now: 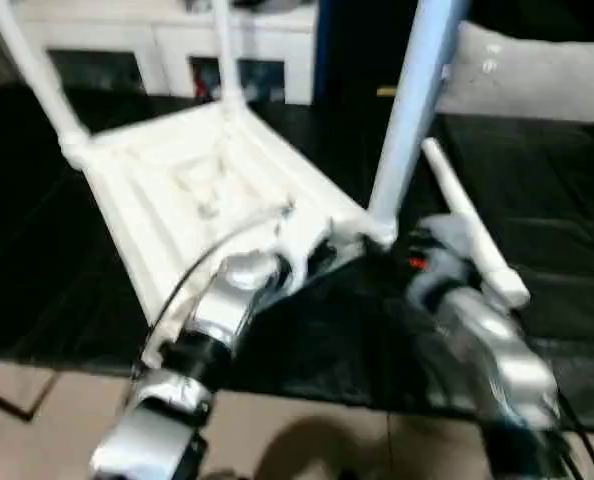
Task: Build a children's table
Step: Rotate table base
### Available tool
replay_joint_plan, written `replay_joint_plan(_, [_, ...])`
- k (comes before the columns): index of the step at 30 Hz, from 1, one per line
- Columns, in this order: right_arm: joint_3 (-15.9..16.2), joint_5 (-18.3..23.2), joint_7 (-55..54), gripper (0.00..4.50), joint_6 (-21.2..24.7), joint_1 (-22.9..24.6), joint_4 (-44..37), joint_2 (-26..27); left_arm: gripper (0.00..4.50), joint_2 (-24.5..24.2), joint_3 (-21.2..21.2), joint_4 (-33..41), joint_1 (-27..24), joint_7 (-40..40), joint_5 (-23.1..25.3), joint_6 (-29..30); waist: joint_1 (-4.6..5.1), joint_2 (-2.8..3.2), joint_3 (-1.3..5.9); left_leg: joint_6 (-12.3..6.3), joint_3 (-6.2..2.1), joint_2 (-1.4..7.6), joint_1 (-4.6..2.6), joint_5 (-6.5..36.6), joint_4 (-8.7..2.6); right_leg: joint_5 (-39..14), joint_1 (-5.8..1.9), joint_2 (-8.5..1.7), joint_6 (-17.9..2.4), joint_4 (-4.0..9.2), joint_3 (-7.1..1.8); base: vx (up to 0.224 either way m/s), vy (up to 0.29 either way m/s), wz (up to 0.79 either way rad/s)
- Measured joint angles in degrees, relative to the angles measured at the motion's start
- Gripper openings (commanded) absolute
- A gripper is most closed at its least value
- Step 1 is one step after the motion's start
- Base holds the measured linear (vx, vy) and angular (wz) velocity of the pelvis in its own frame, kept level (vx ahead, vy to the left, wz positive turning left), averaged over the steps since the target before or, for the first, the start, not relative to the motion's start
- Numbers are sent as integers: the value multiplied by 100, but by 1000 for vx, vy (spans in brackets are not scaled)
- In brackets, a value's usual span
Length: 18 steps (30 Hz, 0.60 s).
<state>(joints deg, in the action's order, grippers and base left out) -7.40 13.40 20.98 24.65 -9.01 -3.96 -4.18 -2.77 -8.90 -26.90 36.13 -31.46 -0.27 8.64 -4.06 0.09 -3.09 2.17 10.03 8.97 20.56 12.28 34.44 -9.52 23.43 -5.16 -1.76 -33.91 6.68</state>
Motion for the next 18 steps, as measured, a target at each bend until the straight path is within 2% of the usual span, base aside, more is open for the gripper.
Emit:
replay_joint_plan(3, [128, 23, 52, 445, 57, 227, -173, -8, 98, -379, 33, 496, -332, -21, 28, 226, 48, 0, -1, 10, 0, 4, -6, -1, -2, -17, -2, 3, 29, -3, 3, 0, 0, 0])
replay_joint_plan(6, [545, -138, 92, 445, 226, 207, -152, -113, 98, -1084, 213, 1184, -759, -81, 176, 764, 127, 2, -3, 54, -2, 13, -10, 5, -1, -12, -1, 11, 21, -7, 5, 0, 0, 0])
replay_joint_plan(7, [737, -208, 147, 450, 445, 127, -91, -163, 68, -1466, 363, 1487, -895, -104, 249, 1068, 160, 2, -3, 65, -4, 19, -12, -1, -1, -9, -2, 18, 16, -8, 5, 0, 0, 0])
replay_joint_plan(10, [1113, -319, 315, 450, 756, -25, 141, -290, 48, -2036, 708, 1814, -959, -130, 424, 1436, 133, 2, -3, 76, -13, 22, -38, -8, 0, -7, -7, 21, 13, -7, 9, 0, 0, 0])
replay_joint_plan(12, [1344, -451, 334, 450, 806, -161, 386, -261, 33, -2384, 918, 1896, -986, -27, 610, 1595, 92, -7, -7, 76, -15, 22, -43, -8, 1, -7, -16, 21, 13, -6, 8, 0, 0, 0])
replay_joint_plan(16, [1396, -556, 194, 450, 765, -566, 992, -88, 6, -3094, 1112, 1938, -1283, 210, 1010, 1955, 79, -58, -13, 76, -15, 22, -42, -7, 2, -5, -16, 21, 10, -9, 6, 0, 0, 0])
replay_joint_plan(18, [1396, -605, 121, 450, 734, -744, 1195, -52, 6, -3233, 1141, 1955, -1381, 228, 1044, 2143, 71, -65, -13, 77, -15, 22, -42, -6, 2, -4, -16, 20, 8, -8, 5, 0, 0, 0])
